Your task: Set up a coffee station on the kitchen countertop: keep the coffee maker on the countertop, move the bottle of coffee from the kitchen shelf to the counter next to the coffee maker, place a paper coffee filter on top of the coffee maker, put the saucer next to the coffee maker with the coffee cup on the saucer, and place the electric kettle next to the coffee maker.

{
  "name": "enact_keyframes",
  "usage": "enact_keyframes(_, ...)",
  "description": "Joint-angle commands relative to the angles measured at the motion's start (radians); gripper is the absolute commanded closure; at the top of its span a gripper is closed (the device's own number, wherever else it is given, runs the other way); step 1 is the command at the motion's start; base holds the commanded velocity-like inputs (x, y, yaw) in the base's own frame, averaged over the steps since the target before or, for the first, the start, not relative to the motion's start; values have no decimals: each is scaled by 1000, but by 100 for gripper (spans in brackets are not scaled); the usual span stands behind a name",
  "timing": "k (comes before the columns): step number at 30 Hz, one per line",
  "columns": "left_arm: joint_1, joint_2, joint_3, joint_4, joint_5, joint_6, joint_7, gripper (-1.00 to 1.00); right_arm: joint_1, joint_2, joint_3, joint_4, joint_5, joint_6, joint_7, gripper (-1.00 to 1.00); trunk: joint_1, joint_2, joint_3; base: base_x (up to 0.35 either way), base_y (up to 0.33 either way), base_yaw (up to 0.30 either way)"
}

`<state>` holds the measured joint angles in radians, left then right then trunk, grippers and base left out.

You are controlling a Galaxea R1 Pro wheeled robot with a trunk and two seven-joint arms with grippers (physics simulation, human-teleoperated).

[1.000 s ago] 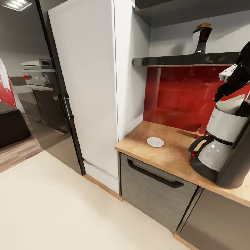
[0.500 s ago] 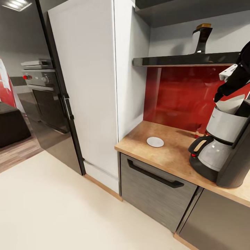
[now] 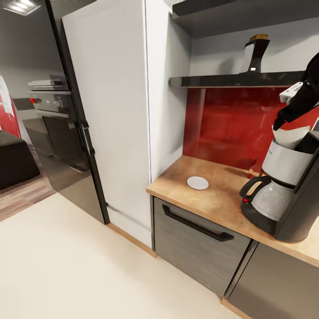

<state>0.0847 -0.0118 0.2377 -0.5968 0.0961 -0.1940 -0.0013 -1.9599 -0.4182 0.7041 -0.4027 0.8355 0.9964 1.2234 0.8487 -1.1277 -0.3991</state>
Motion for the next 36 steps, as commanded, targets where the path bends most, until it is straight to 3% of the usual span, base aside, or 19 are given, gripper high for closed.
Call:
enact_keyframes(1, 0, 0, 0, -1, 9, -1, 0, -100, -1, -1, 2, -2, 8, 5, 10, -100, -4, 7, 2, 0, 0, 0)
enact_keyframes(23, 0, 0, 0, -1, 10, -1, 0, -100, -1, -2, -8, -5, 3, 6, 14, -100, -88, 161, 71, 0, 0, 0)
enact_keyframes(28, 0, 0, 0, -2, 10, -1, 0, -100, -1, -3, -13, -7, 2, 5, 133, -100, -104, 189, 84, 0, 0, 0)
enact_keyframes(36, 0, 0, 0, -3, 10, -1, 0, -100, -1, -2, -15, -9, 1, 5, 177, -100, -111, 203, 90, 0, 0, 0)
